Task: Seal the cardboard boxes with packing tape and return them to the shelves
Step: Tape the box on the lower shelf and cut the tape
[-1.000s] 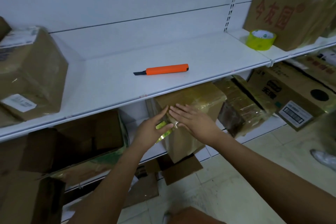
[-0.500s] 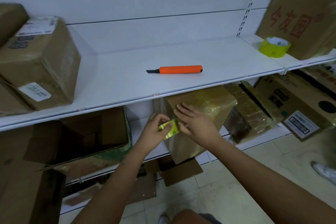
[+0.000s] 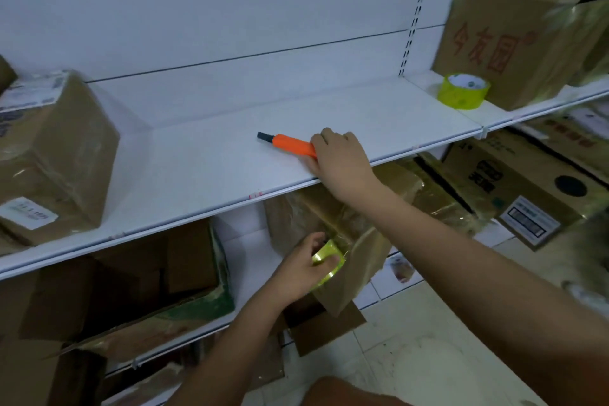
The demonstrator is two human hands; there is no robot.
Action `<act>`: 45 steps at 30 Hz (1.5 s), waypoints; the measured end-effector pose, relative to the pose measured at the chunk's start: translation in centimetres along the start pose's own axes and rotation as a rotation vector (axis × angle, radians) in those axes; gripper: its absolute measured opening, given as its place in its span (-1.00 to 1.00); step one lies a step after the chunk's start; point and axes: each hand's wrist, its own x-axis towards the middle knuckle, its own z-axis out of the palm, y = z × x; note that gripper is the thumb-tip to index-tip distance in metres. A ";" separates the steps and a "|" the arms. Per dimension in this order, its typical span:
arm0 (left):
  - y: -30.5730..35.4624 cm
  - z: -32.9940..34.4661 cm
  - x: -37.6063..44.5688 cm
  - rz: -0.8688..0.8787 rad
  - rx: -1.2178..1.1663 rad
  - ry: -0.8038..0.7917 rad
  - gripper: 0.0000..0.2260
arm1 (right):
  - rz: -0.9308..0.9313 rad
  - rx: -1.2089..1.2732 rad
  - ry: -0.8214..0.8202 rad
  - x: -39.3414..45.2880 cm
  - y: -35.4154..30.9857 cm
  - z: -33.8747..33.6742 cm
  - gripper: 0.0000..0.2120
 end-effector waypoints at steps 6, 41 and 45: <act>0.0 1.7 1.1 0.035 -0.056 0.019 -0.52 | 0.621 0.444 -0.023 -15.7 1.0 -0.8 -0.68; -0.9 3.7 2.3 -0.092 -0.419 -0.018 -0.96 | 0.454 0.217 -0.394 -24.7 -2.8 -3.3 -0.46; -0.8 3.9 1.7 -0.112 -0.431 -0.097 -0.96 | 0.481 0.226 -0.433 -25.2 -2.8 -3.8 -0.48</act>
